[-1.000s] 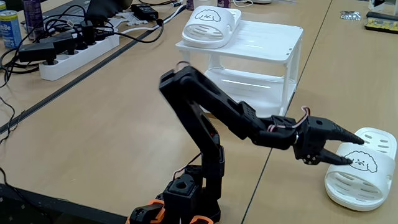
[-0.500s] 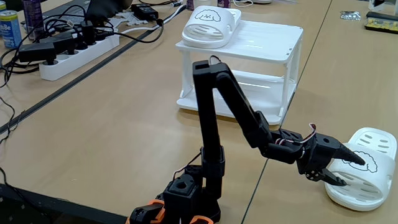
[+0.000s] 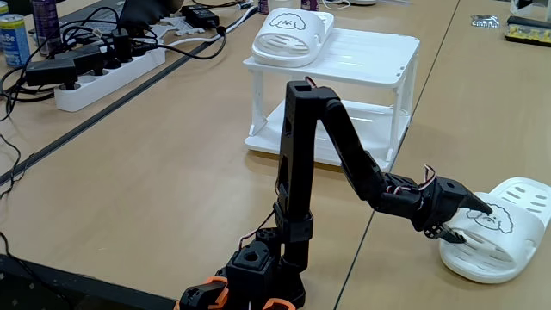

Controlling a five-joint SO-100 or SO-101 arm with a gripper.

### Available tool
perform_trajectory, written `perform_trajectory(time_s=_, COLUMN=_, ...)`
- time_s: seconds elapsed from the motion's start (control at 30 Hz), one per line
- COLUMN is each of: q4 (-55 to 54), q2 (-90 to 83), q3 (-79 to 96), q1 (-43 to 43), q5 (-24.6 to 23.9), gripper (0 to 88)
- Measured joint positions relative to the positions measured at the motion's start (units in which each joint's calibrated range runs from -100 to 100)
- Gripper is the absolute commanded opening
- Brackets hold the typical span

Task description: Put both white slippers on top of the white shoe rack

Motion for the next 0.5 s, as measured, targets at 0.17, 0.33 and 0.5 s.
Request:
perform_trajectory(time_s=0.17, q4=0.0, q2=0.9, q3=-1.5, q1=-3.9, q5=0.0, gripper=27.1)
perform_trajectory(time_s=0.33, q4=-0.9, q2=0.9, q3=-1.5, q1=-8.2, q5=0.0, gripper=27.1)
perform_trajectory(time_s=0.5, q4=-3.3, q2=0.9, q3=-1.5, q1=-12.7, q5=0.0, gripper=27.1)
